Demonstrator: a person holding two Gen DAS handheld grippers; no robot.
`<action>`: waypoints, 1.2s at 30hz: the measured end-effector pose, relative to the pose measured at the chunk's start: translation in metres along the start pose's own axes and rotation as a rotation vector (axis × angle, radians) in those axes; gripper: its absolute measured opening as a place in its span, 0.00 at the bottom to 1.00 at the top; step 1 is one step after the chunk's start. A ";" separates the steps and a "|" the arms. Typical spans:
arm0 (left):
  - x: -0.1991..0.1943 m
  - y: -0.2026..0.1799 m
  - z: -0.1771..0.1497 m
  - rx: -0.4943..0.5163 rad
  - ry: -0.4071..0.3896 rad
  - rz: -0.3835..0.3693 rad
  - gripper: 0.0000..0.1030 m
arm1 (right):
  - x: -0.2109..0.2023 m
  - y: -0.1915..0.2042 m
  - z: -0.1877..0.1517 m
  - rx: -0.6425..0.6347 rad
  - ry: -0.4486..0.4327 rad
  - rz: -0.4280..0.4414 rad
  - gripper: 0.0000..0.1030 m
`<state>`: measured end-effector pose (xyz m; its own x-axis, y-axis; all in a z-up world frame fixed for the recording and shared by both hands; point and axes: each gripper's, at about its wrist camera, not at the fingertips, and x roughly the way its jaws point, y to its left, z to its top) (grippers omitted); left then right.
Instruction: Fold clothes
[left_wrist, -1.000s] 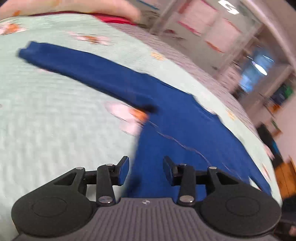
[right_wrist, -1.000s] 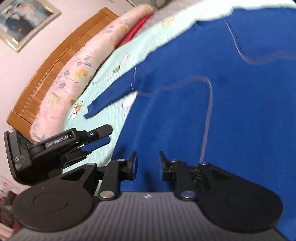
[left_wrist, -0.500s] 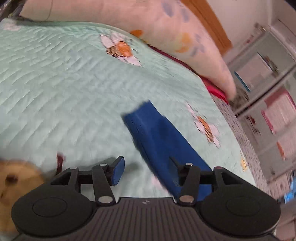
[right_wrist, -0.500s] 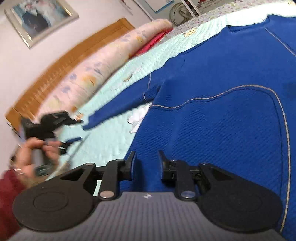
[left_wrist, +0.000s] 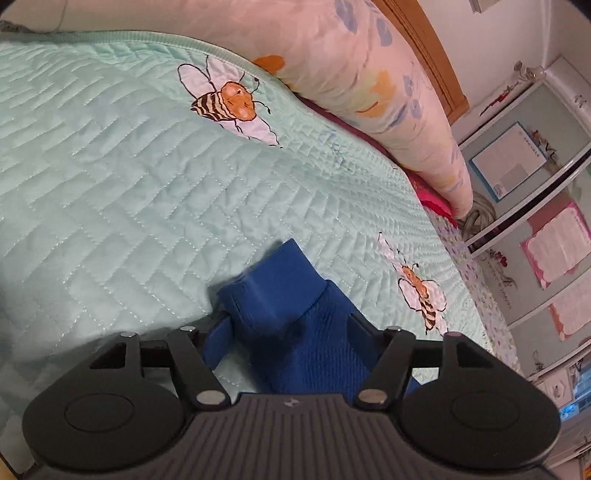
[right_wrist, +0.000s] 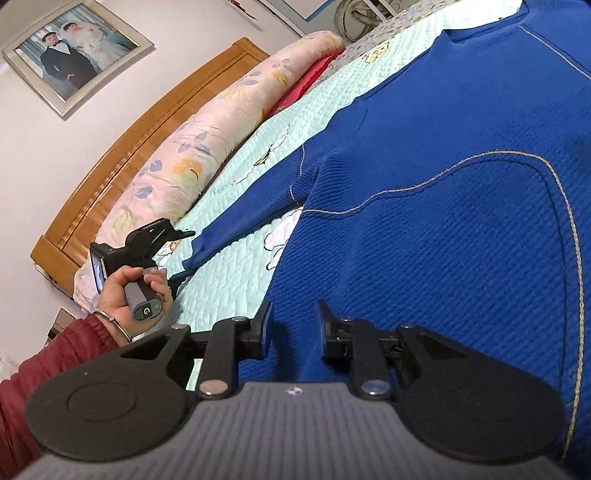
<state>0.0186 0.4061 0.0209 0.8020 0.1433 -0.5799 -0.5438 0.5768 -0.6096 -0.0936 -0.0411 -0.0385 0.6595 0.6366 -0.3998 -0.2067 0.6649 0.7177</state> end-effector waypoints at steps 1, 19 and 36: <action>0.001 0.000 0.000 0.002 0.010 0.001 0.52 | 0.000 0.000 0.000 0.001 0.000 0.001 0.23; -0.100 -0.154 -0.069 0.550 -0.102 -0.348 0.18 | -0.005 0.005 0.005 0.035 0.000 -0.011 0.23; -0.135 -0.173 -0.365 1.459 0.055 -0.491 0.25 | -0.112 -0.071 0.047 0.362 -0.210 -0.080 0.45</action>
<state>-0.0858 -0.0061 0.0071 0.7961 -0.2997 -0.5258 0.4958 0.8211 0.2827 -0.1190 -0.1784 -0.0176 0.8037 0.4701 -0.3648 0.0936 0.5056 0.8577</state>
